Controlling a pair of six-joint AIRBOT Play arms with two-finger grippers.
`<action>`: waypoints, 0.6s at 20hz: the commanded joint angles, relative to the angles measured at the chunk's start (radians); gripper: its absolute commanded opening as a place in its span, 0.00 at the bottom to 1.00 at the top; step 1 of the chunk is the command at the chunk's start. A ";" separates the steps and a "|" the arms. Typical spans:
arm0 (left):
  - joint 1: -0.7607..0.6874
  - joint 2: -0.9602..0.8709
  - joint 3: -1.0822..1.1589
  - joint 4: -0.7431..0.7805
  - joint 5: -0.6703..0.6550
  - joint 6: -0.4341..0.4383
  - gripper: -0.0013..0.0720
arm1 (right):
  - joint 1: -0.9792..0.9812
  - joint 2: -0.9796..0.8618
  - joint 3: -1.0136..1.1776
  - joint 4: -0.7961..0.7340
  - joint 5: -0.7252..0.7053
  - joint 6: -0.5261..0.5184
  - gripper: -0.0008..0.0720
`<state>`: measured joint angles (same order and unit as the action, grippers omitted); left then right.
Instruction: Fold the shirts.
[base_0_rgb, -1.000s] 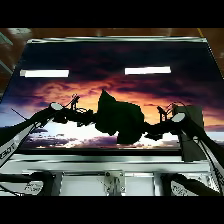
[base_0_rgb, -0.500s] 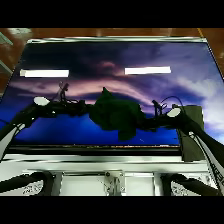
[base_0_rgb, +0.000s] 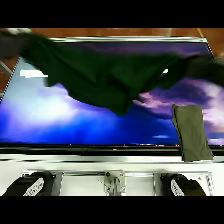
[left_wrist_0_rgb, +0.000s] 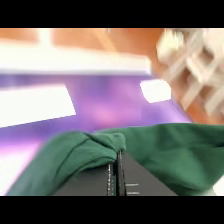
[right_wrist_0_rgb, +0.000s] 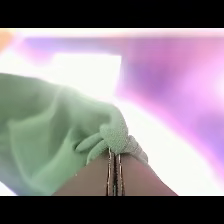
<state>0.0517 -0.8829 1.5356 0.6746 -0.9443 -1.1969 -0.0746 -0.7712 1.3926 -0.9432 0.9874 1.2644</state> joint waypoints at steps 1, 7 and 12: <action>0.031 0.098 0.207 0.109 0.001 -0.020 0.07 | -0.011 0.133 0.165 -0.069 -0.060 0.049 0.09; 0.031 0.140 0.223 0.572 -0.138 -0.184 0.07 | -0.011 0.159 0.175 -0.399 0.180 0.245 0.09; 0.031 0.053 0.098 0.815 -0.244 -0.196 0.07 | -0.011 0.002 0.044 -0.415 0.760 0.291 0.09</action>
<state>0.0818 -0.7925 1.6917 1.3289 -1.1263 -1.3647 -0.0845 -0.7040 1.5097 -1.3323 1.4292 1.5085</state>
